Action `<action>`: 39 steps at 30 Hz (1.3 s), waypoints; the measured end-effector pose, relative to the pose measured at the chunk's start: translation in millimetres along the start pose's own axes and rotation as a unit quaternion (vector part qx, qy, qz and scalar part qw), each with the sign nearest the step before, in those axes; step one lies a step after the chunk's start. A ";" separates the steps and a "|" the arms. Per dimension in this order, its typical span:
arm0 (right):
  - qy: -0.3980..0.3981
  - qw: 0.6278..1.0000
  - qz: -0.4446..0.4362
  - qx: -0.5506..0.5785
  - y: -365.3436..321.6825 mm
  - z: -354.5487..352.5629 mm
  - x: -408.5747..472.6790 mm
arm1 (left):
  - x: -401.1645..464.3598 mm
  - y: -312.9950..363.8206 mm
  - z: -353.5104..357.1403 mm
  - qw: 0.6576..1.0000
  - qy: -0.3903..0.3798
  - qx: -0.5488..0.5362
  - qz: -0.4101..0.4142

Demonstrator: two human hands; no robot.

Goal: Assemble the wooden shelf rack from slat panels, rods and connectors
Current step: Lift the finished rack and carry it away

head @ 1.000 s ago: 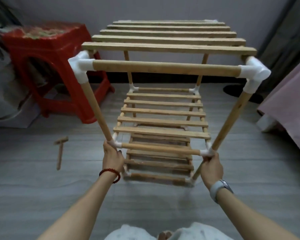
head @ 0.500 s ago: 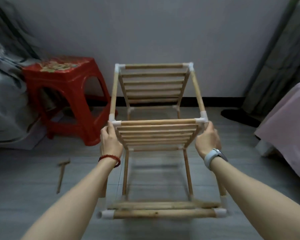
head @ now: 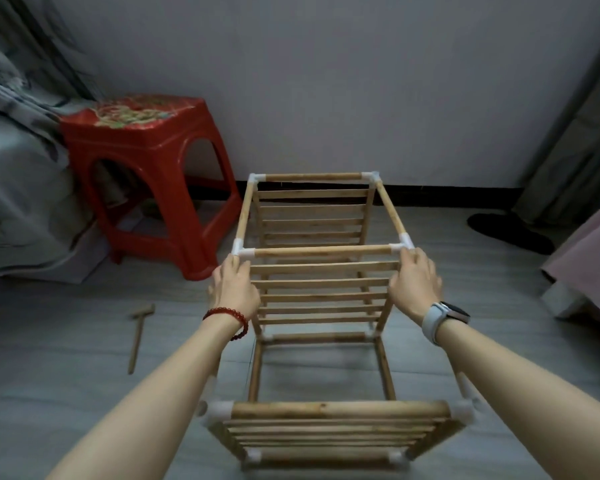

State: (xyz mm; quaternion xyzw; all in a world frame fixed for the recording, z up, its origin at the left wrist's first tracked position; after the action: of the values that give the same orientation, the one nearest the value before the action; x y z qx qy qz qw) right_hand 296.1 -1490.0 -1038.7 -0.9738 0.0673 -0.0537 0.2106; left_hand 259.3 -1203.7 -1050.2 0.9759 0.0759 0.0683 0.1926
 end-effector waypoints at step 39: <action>0.129 0.958 -0.220 -0.129 -173.2 -167.5 44.5 | 52.0 117.4 -198.6 0.967 0.163 0.177 0.080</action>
State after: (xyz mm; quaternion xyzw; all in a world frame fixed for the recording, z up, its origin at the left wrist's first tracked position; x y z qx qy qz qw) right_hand 336.5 -1408.0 -811.4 -0.9683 -0.1156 -0.2143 0.0553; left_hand 292.3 -1229.4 -817.4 0.9730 0.0391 0.2275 -0.0040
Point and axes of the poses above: each hand's wrist, its own x-axis towards the middle knuckle, its own z-axis out of the palm, y = z × x, the point moved 3 cm from there along x, towards the middle knuckle, and after that the axes turned 5 degrees about z, right-handed, at the moved point
